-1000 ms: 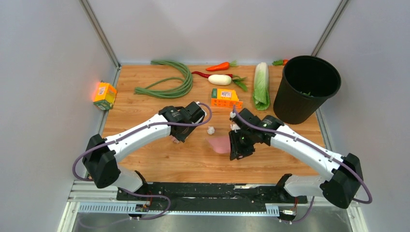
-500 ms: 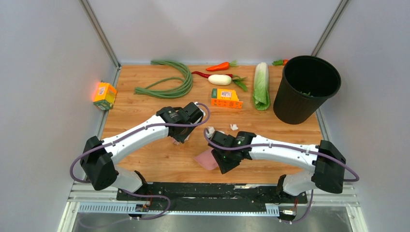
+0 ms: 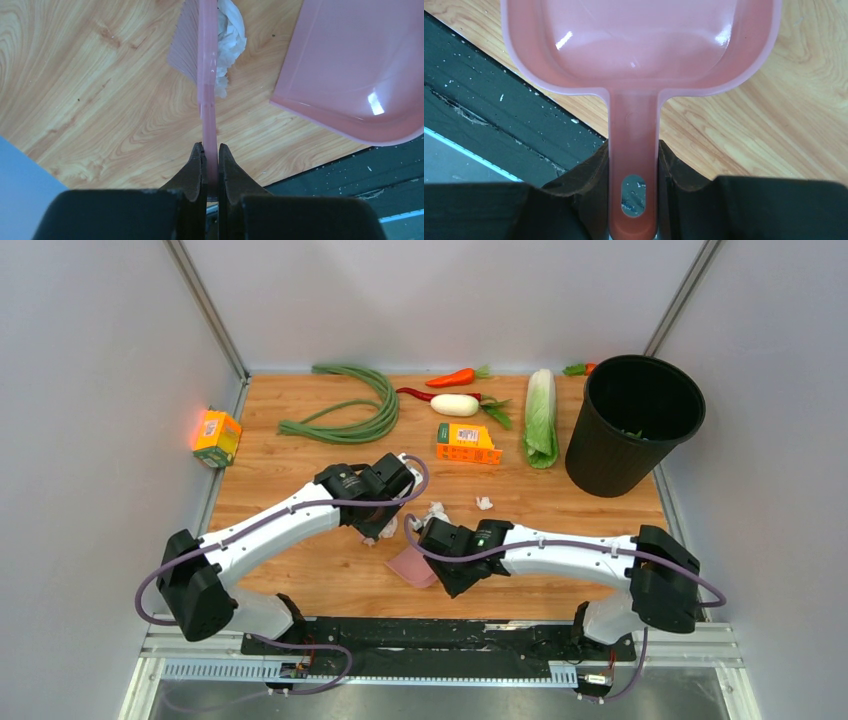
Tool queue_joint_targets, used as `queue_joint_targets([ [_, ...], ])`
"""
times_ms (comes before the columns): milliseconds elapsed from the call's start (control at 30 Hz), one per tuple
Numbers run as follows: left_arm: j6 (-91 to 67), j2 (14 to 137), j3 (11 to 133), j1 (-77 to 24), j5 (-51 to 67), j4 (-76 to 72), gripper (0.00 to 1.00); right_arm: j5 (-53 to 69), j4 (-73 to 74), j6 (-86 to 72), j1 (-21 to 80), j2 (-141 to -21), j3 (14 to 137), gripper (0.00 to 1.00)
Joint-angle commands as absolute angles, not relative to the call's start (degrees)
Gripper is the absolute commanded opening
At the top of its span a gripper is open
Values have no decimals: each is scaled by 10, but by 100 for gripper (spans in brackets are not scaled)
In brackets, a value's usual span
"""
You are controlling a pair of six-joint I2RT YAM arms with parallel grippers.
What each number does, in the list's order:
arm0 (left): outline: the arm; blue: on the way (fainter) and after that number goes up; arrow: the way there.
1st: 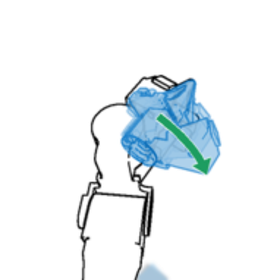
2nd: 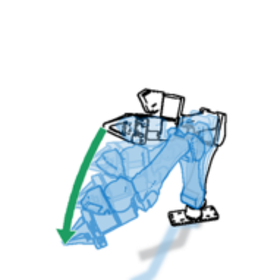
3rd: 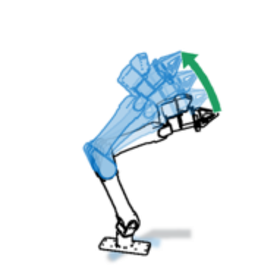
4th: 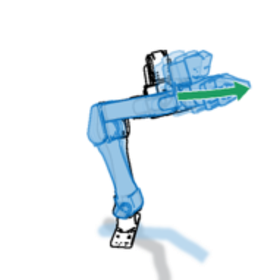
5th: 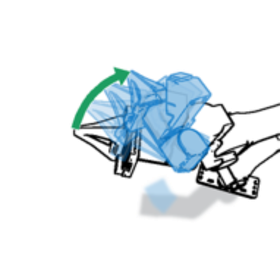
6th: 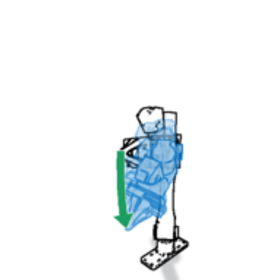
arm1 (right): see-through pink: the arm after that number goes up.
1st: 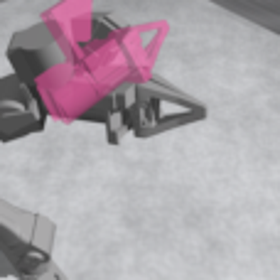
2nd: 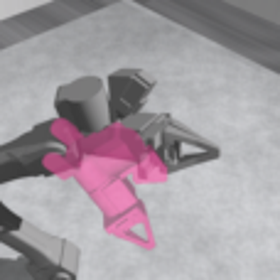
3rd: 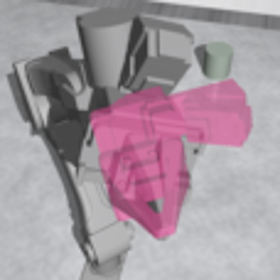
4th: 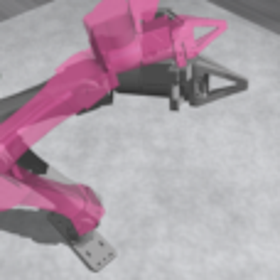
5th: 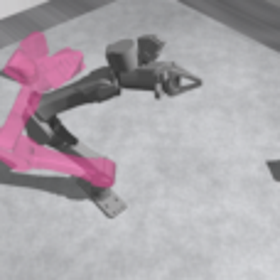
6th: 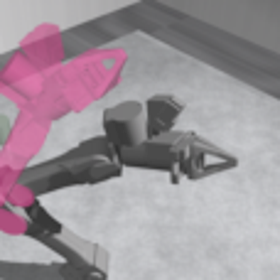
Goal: Sweep away the paper scraps from the table
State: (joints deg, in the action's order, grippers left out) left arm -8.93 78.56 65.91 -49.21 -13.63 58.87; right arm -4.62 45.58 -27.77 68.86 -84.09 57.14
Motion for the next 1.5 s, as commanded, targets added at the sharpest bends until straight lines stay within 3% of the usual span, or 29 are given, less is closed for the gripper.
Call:
queue_joint_targets([
  [0,-107,780,646,-497,-64,599,0,-47,407,-235,692,-856,578,0],
  [1467,-163,722,695,-497,71,672,0,-54,312,-219,693,-897,570,0],
])
